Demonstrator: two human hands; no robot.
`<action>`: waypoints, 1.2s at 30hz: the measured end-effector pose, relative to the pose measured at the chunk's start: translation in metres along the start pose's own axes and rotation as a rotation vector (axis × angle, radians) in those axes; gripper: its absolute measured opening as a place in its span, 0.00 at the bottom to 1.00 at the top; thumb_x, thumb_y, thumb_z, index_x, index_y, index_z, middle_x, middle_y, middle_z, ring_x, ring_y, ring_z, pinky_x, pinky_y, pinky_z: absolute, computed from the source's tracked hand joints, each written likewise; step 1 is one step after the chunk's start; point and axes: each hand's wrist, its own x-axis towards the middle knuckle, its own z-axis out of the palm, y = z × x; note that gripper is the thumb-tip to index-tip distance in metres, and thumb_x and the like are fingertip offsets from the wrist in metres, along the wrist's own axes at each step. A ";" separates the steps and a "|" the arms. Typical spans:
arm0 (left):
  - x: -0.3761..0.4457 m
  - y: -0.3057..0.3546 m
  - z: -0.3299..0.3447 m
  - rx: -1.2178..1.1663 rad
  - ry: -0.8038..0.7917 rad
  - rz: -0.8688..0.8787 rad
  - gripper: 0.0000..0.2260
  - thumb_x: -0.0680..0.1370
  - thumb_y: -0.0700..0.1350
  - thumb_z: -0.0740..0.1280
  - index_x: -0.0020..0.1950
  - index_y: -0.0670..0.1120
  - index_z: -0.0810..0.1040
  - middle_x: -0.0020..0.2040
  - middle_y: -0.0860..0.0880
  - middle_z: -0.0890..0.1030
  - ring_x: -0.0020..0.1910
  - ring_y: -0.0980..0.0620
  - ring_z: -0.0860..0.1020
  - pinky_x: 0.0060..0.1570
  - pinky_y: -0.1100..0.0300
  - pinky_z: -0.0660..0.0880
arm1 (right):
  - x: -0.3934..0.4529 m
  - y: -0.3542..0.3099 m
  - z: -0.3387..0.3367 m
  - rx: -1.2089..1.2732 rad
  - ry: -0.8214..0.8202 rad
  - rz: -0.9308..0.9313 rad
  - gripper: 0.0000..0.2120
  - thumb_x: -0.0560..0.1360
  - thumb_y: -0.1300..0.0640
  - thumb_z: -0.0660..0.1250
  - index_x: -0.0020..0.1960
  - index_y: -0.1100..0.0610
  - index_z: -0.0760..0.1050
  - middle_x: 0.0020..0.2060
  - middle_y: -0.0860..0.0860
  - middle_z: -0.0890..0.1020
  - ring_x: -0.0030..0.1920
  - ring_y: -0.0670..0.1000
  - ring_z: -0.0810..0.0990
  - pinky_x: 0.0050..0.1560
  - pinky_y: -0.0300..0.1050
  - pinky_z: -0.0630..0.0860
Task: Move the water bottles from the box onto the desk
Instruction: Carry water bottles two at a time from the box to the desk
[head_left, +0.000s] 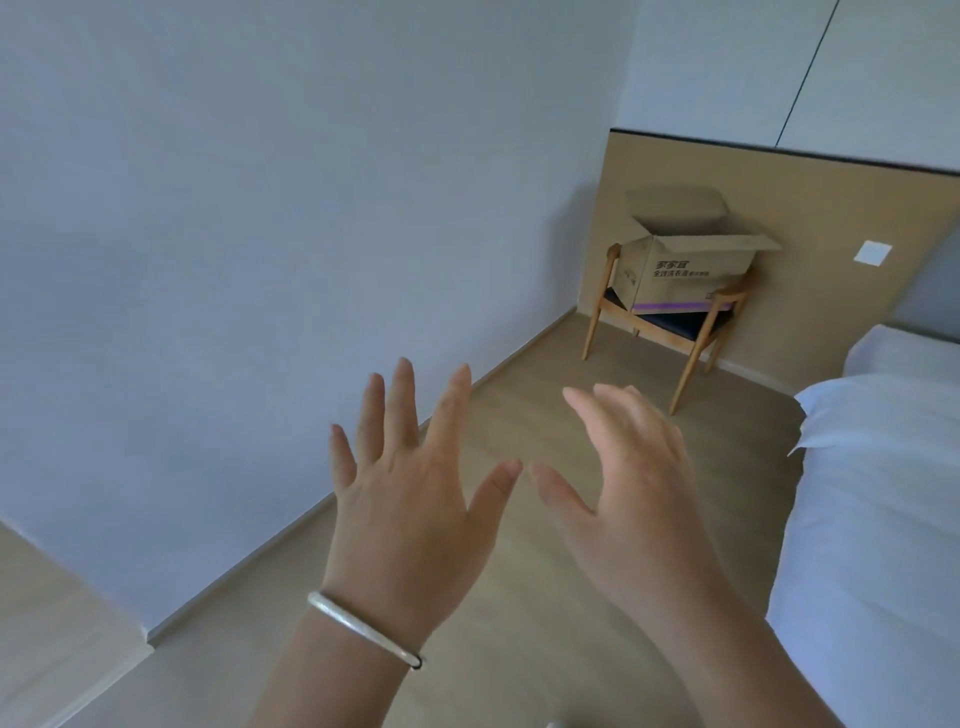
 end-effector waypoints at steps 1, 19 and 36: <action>0.015 0.004 0.002 -0.006 0.006 0.008 0.36 0.70 0.72 0.39 0.76 0.65 0.34 0.80 0.52 0.36 0.78 0.51 0.33 0.75 0.44 0.38 | 0.013 0.005 0.003 -0.017 0.025 0.001 0.32 0.73 0.37 0.58 0.73 0.49 0.67 0.72 0.51 0.69 0.74 0.50 0.57 0.73 0.64 0.62; 0.350 0.113 0.131 0.012 0.093 0.232 0.34 0.76 0.71 0.44 0.79 0.63 0.39 0.81 0.49 0.41 0.79 0.49 0.38 0.76 0.40 0.42 | 0.330 0.194 0.012 -0.102 0.172 -0.039 0.28 0.75 0.41 0.64 0.73 0.51 0.69 0.71 0.55 0.69 0.76 0.59 0.60 0.74 0.65 0.55; 0.700 0.188 0.250 -0.218 0.028 0.417 0.35 0.75 0.70 0.48 0.79 0.62 0.43 0.81 0.51 0.42 0.79 0.51 0.38 0.75 0.43 0.41 | 0.617 0.330 0.038 -0.296 0.252 0.122 0.27 0.74 0.41 0.61 0.71 0.47 0.67 0.72 0.52 0.69 0.77 0.56 0.60 0.75 0.66 0.57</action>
